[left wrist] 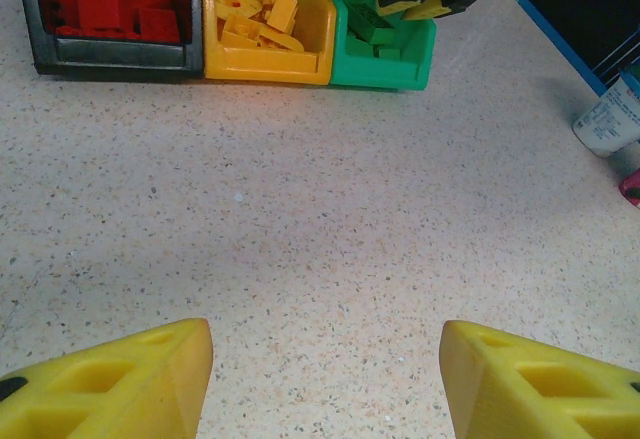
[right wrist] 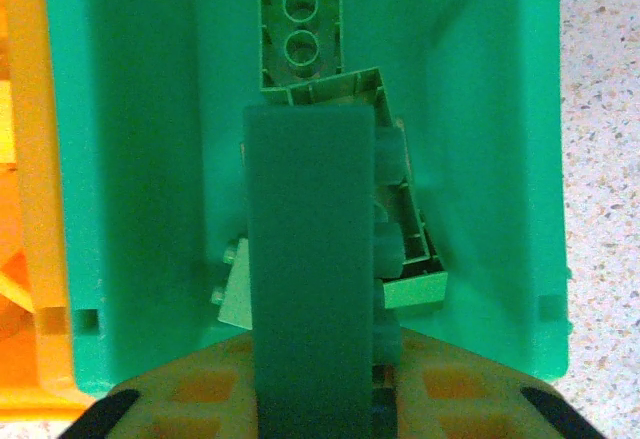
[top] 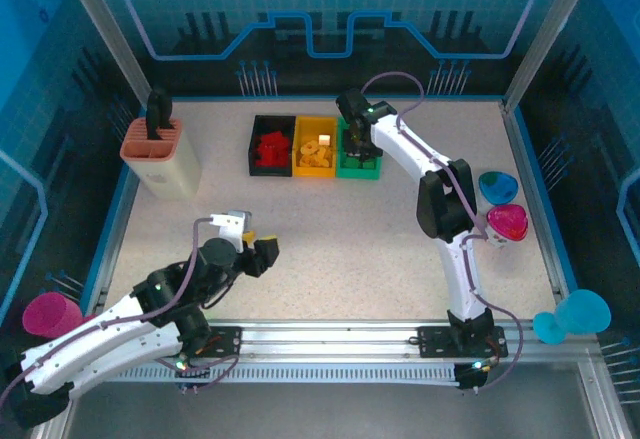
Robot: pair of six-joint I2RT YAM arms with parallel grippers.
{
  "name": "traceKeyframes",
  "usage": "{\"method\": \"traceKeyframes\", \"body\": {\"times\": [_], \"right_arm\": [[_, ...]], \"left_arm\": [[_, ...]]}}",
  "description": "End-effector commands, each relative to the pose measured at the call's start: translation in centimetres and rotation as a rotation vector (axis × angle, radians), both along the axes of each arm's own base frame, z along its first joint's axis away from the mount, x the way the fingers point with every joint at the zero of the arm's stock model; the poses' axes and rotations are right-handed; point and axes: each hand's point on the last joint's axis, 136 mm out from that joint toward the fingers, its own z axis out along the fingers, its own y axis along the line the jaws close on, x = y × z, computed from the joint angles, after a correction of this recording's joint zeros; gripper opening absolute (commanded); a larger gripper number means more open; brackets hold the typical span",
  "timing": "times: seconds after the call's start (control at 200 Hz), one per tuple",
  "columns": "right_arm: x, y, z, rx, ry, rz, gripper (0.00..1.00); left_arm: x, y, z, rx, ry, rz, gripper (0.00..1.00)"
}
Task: Sort the legos into containers by color
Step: Place the lego in the container.
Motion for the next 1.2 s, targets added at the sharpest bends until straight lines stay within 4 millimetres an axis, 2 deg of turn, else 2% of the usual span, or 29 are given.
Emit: {"method": "traceKeyframes", "body": {"times": [0.0, 0.16, 0.41, 0.55, 0.66, 0.86, 0.95, 1.151, 1.171, 1.186, 1.196], "right_arm": [[-0.3, 0.7, 0.8, 0.015, 0.003, 0.028, 0.34], [-0.6, 0.7, 2.0, 0.025, -0.023, 0.035, 0.44], [-1.7, 0.7, 3.9, 0.041, -0.056, 0.048, 0.46], [-2.9, 0.5, 6.0, 0.074, -0.109, 0.08, 0.47], [-4.1, 0.0, 8.4, 0.104, -0.195, 0.125, 0.53], [-7.1, -2.8, 12.6, 0.107, -0.357, 0.156, 0.61], [-8.5, -4.1, 14.2, 0.105, -0.437, 0.167, 0.64], [-11.9, -6.5, 15.8, 0.07, -0.581, 0.196, 0.67], [-12.3, -6.7, 16.0, 0.069, -0.599, 0.206, 0.79], [-12.6, -6.8, 16.0, 0.069, -0.61, 0.217, 0.96], [-12.8, -6.8, 16.1, 0.07, -0.62, 0.224, 0.99]], "left_arm": [[0.2, 0.1, 1.4, 0.009, -0.037, 0.003, 0.63], [0.2, 0.1, 1.2, 0.009, -0.035, 0.001, 0.63], [0.2, 0.1, 1.7, 0.008, -0.042, 0.0, 0.62], [0.3, 0.2, 2.0, 0.015, -0.057, 0.006, 0.63], [0.6, 0.3, 2.2, 0.025, -0.076, 0.017, 0.64], [1.7, 1.2, 3.3, 0.075, -0.142, 0.079, 0.69], [2.4, 1.9, 4.2, 0.119, -0.181, 0.125, 0.76], [4.0, 2.7, 6.0, 0.235, -0.269, 0.199, 0.89], [4.1, 2.8, 6.1, 0.249, -0.277, 0.207, 0.91], [4.2, 2.9, 6.2, 0.258, -0.281, 0.214, 0.93], [4.3, 3.0, 6.2, 0.267, -0.284, 0.22, 0.94]]}}
